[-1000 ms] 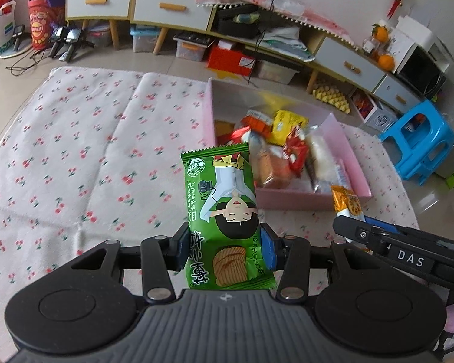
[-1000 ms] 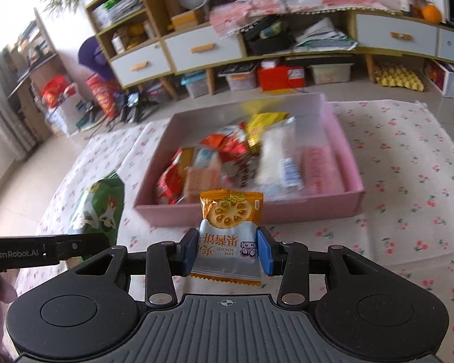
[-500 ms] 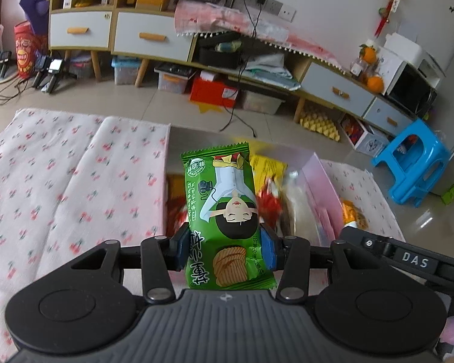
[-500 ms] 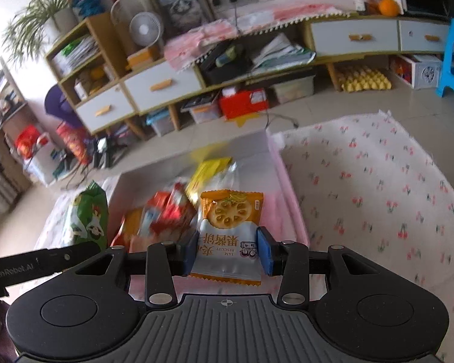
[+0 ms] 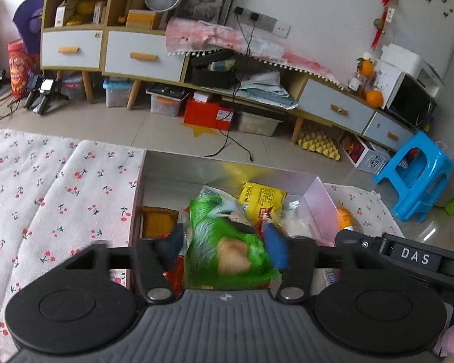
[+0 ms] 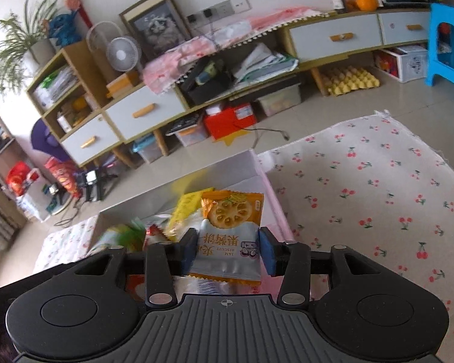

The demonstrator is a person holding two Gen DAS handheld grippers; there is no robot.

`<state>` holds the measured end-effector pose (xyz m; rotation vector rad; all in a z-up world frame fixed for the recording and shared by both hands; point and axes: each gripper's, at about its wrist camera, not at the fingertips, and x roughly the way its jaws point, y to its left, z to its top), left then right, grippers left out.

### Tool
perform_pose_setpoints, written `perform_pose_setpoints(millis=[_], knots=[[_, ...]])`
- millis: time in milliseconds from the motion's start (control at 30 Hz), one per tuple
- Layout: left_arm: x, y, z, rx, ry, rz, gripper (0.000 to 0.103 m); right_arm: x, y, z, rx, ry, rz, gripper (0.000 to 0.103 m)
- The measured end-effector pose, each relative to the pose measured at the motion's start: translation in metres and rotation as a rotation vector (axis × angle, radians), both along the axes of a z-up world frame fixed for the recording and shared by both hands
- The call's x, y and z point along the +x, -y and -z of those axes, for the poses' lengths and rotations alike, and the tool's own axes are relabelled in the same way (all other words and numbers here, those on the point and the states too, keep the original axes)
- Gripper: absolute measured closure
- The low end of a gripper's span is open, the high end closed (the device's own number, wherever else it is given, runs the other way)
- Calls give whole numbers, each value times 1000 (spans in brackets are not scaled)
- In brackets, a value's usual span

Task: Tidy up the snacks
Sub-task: 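Carry the green packet with the left tool while the right carries the orange packet into the box, then open the left tool inside the box while the right releases the orange packet there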

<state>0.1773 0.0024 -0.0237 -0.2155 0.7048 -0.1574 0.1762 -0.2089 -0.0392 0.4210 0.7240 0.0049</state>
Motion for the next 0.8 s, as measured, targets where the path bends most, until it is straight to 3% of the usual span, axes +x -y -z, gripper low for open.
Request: perform_pose_setpoints(millis=[67,167,467,800], knots=[[-5,4,-3,31,17,7,27,-2,4,-1,15,-2,14,29],[-7,7,-6,64,1,4,18,-5,10,-5,33,-6,5,30],[-25,3,-14,73,-99,-48,12,-27,16,-19,15,-58,5,28],[-64,9,-26,170,-119,-53,1,-72,-3,-56,-212,-24,-101,18]])
